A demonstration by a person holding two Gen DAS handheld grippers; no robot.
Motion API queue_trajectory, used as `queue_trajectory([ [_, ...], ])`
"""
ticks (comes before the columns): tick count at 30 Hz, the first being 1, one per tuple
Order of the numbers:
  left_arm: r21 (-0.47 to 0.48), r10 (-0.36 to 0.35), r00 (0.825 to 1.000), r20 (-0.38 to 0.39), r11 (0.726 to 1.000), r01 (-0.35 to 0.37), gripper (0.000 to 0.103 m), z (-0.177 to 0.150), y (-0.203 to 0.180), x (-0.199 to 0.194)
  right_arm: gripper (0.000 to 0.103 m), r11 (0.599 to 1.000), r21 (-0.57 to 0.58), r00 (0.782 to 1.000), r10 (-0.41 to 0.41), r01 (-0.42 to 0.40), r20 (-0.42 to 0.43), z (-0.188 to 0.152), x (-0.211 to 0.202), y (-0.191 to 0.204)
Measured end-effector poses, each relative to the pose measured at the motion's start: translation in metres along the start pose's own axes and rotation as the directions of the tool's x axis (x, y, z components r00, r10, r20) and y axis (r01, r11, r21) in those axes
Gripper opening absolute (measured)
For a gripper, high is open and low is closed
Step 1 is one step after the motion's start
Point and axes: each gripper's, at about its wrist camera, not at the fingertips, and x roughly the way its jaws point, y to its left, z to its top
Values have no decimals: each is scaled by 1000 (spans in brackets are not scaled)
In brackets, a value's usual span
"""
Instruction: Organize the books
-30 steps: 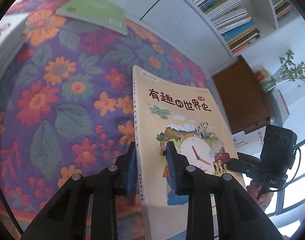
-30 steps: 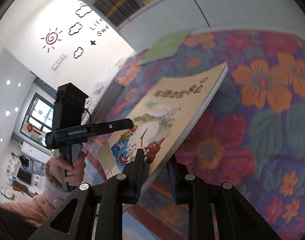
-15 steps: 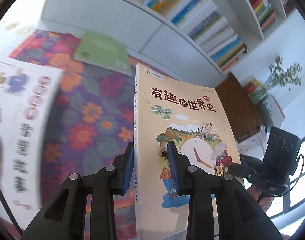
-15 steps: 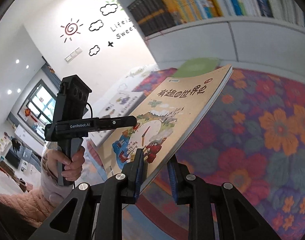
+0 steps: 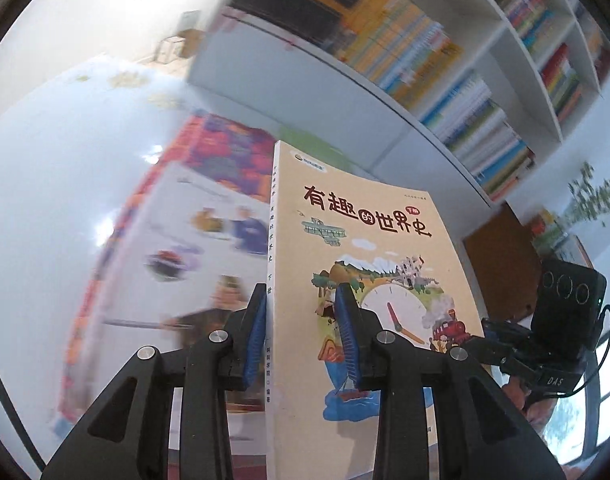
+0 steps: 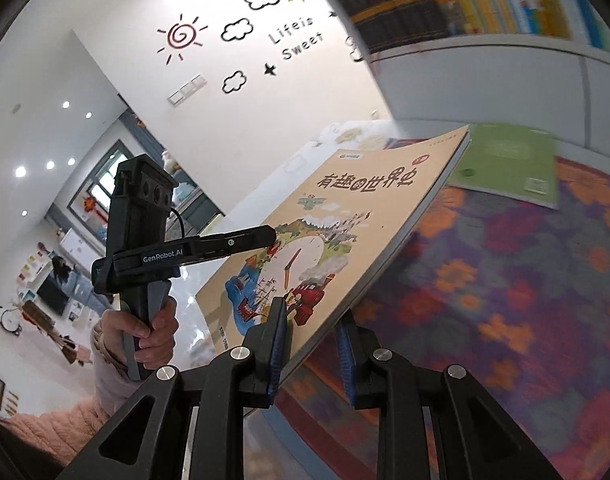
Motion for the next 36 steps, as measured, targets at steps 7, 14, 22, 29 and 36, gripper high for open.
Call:
queue_trajectory([
  [7, -33, 60, 998, -9, 998, -60, 29, 2, 42, 5, 23, 998, 52, 998, 32, -29, -60, 5, 56, -3],
  [14, -85, 72, 997, 11, 994, -71, 29, 3, 68, 9, 23, 992, 122, 994, 34, -21, -102, 7, 91, -3],
  [22, -52, 141, 990, 18, 989, -140, 34, 8, 69, 2, 24, 979, 203, 988, 48, -17, -148, 1, 103, -13],
  [29, -13, 198, 978, 62, 980, -198, 36, 15, 60, -12, 32, 987, 151, 983, -20, 48, -181, 5, 107, 1],
  [36, -12, 221, 973, 68, 975, -220, 37, 11, 60, -20, 47, 994, 70, 973, -73, 90, -218, 9, 115, 16],
])
